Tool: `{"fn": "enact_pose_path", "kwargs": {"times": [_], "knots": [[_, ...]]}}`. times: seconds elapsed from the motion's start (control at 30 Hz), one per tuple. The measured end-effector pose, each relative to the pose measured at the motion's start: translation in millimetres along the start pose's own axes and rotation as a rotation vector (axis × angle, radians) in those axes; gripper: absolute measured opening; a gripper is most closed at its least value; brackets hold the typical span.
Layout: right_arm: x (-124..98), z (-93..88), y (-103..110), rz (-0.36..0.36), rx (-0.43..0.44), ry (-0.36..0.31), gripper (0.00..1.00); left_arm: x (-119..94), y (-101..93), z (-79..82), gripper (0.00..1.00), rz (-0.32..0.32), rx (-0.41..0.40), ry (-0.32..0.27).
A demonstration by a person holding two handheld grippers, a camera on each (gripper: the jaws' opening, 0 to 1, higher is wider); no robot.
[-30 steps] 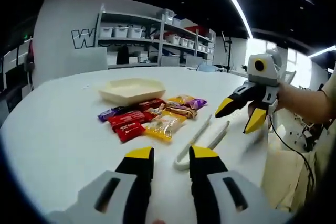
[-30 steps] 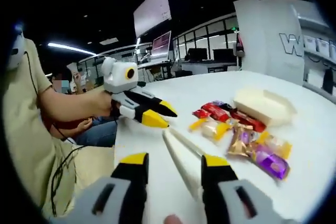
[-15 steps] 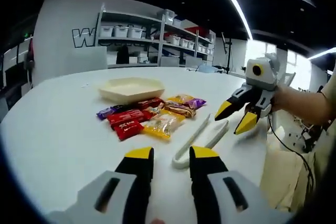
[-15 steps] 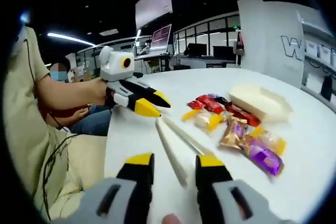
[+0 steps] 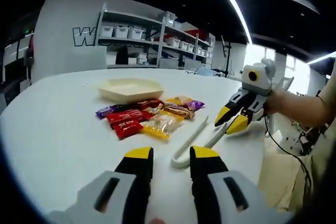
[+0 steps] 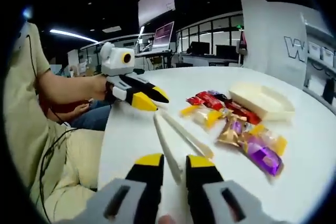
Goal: Place the target food into the container with the food tongs after gripping and lifting it, then release it inside without dropping or visibly crushing the food.
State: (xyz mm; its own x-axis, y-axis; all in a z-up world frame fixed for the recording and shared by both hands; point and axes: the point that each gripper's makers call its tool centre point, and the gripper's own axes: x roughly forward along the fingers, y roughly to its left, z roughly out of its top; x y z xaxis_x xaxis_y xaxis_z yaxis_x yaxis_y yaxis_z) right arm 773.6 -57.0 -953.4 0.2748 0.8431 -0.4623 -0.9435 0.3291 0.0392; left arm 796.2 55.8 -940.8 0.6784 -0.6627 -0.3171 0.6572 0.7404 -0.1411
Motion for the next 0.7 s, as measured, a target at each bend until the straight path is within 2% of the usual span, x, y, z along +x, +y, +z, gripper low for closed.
{"fn": "enact_pose_path", "kwargs": {"times": [0.23, 0.47, 0.7], "knots": [[1.5, -7.0, 0.0, 0.013, -0.03, 0.033, 0.08, -0.8, 0.8, 0.9, 0.27, -0.001, -0.019, -0.011], [1.4, -7.6, -2.7, 0.019, -0.059, 0.028, 0.01, -0.9, 1.1, 0.2, 0.27, 0.0, -0.027, -0.012], [1.2, -7.9, -1.8, 0.038, -0.08, 0.022, 0.0, -1.1, 1.3, -0.5, 0.26, 0.0, -0.029, -0.014]]}}
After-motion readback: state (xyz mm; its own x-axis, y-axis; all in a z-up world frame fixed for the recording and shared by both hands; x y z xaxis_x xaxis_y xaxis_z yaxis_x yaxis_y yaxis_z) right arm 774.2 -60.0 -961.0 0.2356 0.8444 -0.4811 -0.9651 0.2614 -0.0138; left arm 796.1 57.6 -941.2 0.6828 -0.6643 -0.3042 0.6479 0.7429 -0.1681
